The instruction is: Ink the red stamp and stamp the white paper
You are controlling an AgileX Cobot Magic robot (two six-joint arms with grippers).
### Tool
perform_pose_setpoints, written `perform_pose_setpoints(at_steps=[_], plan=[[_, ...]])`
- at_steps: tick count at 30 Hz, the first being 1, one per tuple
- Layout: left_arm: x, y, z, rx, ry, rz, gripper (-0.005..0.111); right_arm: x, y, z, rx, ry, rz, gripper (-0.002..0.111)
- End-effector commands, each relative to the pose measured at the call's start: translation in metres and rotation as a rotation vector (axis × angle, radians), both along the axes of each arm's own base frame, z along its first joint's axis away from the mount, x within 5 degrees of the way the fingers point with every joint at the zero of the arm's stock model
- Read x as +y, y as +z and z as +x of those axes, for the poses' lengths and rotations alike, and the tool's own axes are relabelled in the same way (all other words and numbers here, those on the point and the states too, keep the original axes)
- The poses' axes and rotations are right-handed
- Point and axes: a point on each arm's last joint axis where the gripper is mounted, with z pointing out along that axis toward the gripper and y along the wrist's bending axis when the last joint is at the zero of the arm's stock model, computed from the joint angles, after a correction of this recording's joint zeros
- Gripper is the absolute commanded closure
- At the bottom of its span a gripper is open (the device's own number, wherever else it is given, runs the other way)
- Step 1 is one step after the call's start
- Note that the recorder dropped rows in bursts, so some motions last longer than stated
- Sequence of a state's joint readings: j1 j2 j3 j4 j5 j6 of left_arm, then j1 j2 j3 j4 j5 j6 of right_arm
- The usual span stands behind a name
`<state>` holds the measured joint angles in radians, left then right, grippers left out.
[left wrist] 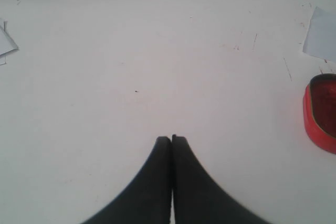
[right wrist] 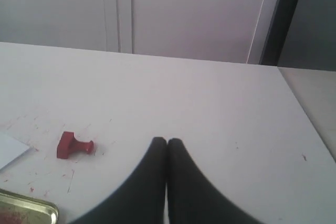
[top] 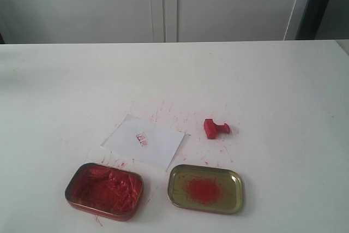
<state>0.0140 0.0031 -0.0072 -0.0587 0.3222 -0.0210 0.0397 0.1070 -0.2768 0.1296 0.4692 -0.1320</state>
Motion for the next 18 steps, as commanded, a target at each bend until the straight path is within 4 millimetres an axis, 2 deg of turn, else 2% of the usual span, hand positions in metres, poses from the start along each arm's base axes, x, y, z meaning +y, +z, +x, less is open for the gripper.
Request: perform_pose_setpoints(at_steps=[1,4,15,18], plan=[[0.000,-0.002,0.000,0.005,0.004,-0.012,0.107,-0.001,-0.025,-0.001,0.013,-0.004,-0.013,0.108],[0.000,-0.002,0.000,0.005,0.004,-0.012,0.107,-0.001,-0.035,-0.002,-0.019,-0.008,-0.011,0.108],[0.000,-0.002,0.000,0.006,0.003,-0.012,0.107,-0.001,-0.072,0.003,0.064,-0.012,-0.020,0.108],[0.000,-0.002,0.000,0.006,0.003,-0.012,0.107,-0.001,-0.077,0.004,0.065,-0.014,-0.020,0.108]])
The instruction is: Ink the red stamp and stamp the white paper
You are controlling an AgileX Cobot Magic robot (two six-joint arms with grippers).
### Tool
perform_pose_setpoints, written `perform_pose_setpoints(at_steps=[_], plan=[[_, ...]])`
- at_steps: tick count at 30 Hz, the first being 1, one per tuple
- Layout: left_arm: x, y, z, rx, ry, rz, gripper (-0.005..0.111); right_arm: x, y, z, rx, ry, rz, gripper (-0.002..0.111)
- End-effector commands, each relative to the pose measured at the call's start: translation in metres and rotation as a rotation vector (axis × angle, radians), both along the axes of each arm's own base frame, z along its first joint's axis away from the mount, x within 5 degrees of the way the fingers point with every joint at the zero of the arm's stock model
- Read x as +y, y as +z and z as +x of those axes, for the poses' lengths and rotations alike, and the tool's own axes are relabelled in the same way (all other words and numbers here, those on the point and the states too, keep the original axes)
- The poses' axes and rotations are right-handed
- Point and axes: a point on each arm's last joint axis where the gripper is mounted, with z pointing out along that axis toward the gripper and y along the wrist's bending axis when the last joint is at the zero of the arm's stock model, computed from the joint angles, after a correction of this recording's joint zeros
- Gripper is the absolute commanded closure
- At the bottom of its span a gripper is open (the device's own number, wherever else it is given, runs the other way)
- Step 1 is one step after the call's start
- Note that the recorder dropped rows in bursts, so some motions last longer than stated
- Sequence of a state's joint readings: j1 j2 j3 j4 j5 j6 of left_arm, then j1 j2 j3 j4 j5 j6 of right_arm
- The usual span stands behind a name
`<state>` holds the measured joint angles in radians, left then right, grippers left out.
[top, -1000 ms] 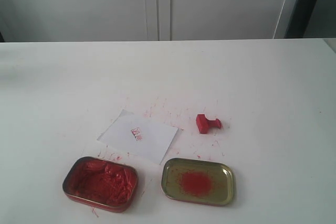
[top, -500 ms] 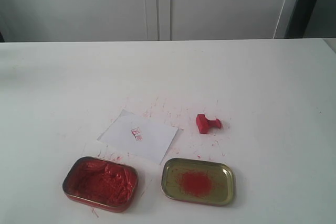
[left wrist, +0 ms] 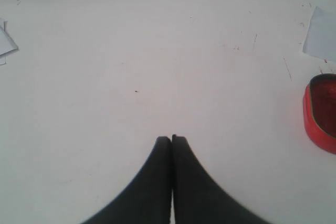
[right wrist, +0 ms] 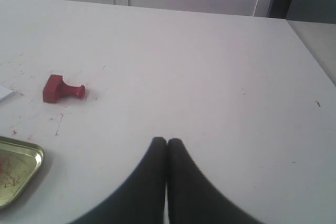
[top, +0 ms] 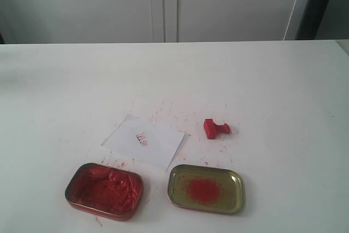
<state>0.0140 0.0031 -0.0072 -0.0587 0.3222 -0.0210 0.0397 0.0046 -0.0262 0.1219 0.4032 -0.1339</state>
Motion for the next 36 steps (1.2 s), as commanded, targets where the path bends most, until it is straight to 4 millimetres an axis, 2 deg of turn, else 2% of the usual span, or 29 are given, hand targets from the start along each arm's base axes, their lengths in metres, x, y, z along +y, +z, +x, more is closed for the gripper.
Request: perform_pose_setpoints(at_steps=[1,36], plan=[[-0.0003,-0.0024,-0.0002,0.006,0.003,-0.012,0.107,-0.0007,-0.0043,0.0015,-0.027,-0.006,-0.009,0.108],[-0.0003,-0.0024,-0.0002,0.006,0.003,-0.012,0.107,-0.0008,-0.0037,0.0017,-0.033,-0.009,-0.003,0.108]])
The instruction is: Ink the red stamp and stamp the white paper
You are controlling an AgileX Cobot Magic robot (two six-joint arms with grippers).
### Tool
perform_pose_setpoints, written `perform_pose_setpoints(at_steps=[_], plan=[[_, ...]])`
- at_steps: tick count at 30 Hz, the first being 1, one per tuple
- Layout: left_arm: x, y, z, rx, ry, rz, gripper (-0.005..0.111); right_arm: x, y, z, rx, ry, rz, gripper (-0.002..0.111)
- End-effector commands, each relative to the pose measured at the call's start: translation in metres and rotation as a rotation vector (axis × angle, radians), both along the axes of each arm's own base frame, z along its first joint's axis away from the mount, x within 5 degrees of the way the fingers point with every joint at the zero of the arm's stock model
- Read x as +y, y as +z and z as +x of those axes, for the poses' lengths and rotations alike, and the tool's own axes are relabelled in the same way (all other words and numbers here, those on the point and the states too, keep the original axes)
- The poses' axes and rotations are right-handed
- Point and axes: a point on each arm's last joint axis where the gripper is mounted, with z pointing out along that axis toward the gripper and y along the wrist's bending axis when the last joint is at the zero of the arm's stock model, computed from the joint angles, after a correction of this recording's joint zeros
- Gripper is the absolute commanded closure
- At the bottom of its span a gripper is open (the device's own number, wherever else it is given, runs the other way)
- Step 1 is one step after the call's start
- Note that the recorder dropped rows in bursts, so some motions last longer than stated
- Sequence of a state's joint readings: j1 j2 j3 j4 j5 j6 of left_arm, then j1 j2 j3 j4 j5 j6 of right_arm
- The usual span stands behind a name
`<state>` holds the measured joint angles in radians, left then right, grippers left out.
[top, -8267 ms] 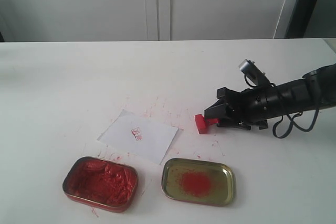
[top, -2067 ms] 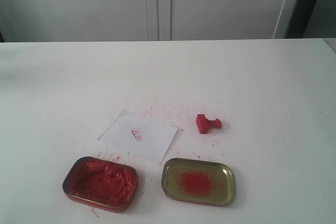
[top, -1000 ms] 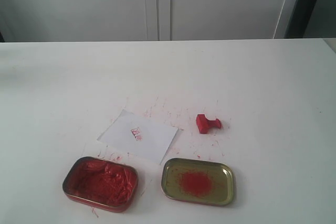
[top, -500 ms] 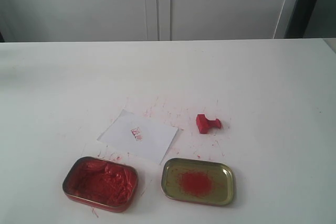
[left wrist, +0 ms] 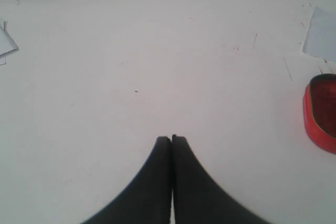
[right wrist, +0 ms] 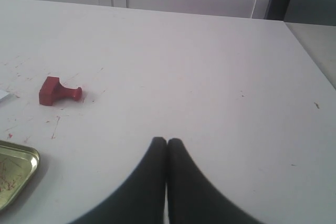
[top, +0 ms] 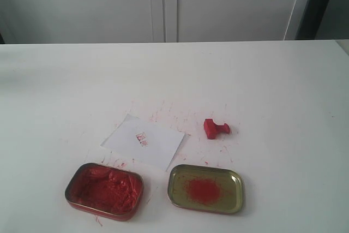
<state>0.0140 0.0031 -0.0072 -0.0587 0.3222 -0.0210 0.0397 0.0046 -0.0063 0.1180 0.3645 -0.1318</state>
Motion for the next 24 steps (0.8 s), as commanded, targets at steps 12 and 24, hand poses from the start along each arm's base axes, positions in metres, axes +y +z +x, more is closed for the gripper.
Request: perform_pose_setpoints(at_steps=[12,24], plan=[[-0.0003,-0.0024,-0.0002,0.006,0.003,-0.012,0.107,-0.0016,-0.0002,0.0004,-0.021,-0.007,-0.041,0.108],[-0.0003,-0.0024,-0.0002,0.006,0.003,-0.012,0.107,-0.0028,-0.0002,0.0005,-0.016,-0.038,0.022,0.108]])
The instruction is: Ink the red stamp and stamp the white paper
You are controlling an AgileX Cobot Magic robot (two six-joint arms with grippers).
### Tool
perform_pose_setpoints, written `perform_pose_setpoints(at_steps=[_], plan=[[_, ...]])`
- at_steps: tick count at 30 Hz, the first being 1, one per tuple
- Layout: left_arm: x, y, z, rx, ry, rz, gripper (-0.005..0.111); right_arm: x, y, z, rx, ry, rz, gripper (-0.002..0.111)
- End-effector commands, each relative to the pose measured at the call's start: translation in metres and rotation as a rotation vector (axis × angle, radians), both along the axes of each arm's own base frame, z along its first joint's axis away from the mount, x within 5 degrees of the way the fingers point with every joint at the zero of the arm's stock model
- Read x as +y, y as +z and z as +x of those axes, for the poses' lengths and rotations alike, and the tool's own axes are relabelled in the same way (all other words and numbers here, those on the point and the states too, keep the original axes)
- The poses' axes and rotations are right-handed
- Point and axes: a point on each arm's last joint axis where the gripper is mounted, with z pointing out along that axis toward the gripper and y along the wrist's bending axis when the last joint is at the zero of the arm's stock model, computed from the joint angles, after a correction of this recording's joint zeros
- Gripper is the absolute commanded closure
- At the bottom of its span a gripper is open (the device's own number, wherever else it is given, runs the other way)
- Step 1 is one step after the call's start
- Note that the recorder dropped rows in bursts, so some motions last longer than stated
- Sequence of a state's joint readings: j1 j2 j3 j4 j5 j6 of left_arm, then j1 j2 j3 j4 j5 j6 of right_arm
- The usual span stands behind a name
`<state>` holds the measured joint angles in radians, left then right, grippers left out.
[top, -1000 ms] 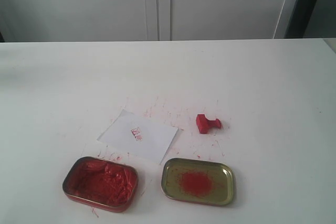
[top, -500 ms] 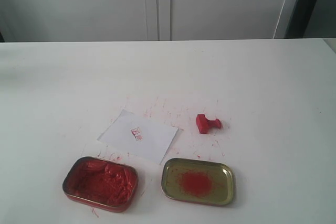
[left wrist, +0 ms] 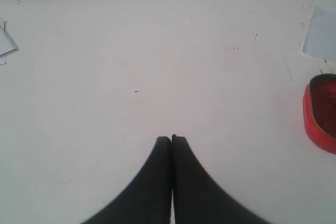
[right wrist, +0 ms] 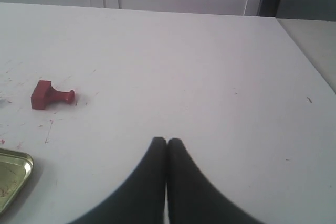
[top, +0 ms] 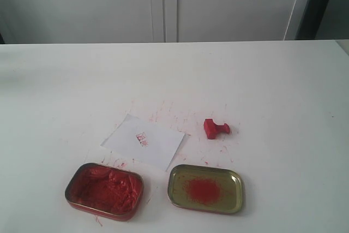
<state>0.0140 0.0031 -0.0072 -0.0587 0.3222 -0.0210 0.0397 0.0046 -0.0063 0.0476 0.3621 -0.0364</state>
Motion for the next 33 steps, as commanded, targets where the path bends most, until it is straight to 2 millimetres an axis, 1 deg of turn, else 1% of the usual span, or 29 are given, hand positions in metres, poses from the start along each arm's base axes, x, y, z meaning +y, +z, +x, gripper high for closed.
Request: perform_pose_setpoints(at_steps=[1,5,33], plan=[[-0.0003,-0.0024,-0.0002,0.006,0.003,-0.012,0.107,-0.0010,-0.0003,0.0003,-0.018,-0.007,-0.015,0.108],[-0.0003,-0.0024,-0.0002,0.006,0.003,-0.012,0.107,-0.0028,-0.0002,0.0004,-0.020,-0.012,-0.073,0.108],[-0.0003,-0.0024,-0.0002,0.006,0.003,-0.012,0.107,-0.0020,-0.0003,0.0004,-0.019,-0.010,-0.048,0.108]])
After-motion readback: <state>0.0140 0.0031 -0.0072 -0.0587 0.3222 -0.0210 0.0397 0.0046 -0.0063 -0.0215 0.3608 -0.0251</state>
